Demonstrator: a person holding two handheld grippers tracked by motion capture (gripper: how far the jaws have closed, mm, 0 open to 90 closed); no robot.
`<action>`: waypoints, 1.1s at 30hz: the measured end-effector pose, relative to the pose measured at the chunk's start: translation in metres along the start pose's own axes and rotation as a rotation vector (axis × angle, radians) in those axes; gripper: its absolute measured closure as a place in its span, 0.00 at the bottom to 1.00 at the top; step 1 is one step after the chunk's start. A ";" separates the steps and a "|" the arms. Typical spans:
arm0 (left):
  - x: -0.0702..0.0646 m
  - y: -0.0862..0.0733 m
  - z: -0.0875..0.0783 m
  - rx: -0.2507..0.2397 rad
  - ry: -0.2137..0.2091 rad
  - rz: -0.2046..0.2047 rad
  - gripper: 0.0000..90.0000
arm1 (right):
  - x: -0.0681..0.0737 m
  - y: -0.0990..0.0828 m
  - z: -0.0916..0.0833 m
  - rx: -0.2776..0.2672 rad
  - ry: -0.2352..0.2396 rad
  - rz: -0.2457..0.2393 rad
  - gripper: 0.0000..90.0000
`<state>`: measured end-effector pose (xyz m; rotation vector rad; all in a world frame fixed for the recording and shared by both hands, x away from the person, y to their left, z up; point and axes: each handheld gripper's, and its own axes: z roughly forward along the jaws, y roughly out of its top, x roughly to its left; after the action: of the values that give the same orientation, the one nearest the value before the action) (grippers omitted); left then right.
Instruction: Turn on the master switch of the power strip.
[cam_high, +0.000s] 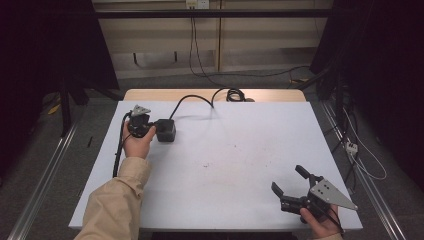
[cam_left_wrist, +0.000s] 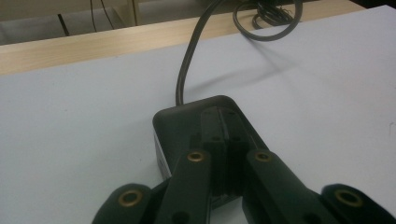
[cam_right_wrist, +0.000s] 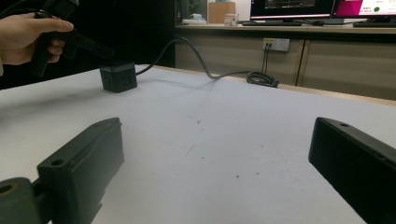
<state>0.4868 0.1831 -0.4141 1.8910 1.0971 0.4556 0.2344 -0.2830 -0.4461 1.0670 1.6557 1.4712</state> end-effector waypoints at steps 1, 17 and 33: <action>0.000 0.000 0.000 0.006 -0.001 0.007 1.00 | 0.000 0.000 0.000 0.000 0.000 0.000 0.03; -0.005 0.000 0.004 0.014 0.014 0.021 1.00 | 0.000 0.000 -0.001 0.001 0.002 -0.006 0.03; -0.004 -0.001 0.004 0.024 0.012 0.020 1.00 | 0.000 0.000 -0.001 -0.001 0.004 -0.004 0.03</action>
<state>0.4869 0.1778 -0.4171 1.9243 1.0972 0.4673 0.2338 -0.2832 -0.4461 1.0608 1.6588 1.4719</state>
